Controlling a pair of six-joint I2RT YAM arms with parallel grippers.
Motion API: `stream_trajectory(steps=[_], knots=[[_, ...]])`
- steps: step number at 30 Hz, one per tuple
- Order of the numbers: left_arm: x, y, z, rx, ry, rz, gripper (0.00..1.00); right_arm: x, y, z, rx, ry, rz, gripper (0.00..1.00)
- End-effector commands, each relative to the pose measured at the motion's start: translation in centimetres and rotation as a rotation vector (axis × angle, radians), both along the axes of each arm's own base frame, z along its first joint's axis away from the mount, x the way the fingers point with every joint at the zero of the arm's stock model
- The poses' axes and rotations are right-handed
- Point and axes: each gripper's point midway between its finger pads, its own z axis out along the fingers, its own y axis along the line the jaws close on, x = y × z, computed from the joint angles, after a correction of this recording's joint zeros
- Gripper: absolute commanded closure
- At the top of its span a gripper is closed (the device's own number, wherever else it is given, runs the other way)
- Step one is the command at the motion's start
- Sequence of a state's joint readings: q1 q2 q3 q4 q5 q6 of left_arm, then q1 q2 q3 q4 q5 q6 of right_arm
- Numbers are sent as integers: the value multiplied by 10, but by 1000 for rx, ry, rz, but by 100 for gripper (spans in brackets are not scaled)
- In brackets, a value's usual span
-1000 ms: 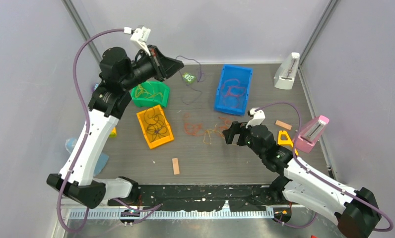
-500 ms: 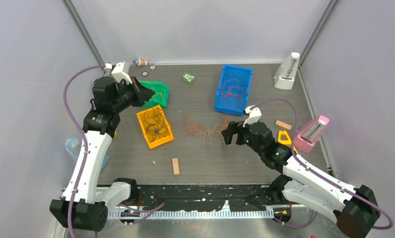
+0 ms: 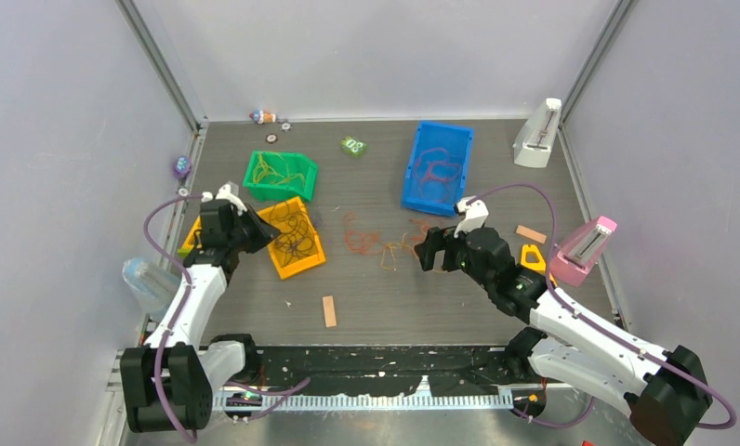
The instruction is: Untangle the cables
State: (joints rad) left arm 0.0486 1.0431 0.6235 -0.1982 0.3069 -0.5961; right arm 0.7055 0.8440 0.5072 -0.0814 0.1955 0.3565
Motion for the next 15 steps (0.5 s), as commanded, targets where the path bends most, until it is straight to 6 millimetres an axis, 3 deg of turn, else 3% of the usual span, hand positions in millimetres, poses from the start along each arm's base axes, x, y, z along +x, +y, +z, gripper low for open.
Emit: stream_trajectory(steps=[1, 7, 15], knots=[[8, 21, -3, 63, -31, 101, 100, 6, 2, 24, 30, -61, -2, 5], [-3, 62, -28, 201, 71, 297, 100, 9, 0, 15, 2, -27, -28, 5], [-4, 76, -3, 196, -54, 414, 100, 11, -3, 3, -34, 16, -51, 5]])
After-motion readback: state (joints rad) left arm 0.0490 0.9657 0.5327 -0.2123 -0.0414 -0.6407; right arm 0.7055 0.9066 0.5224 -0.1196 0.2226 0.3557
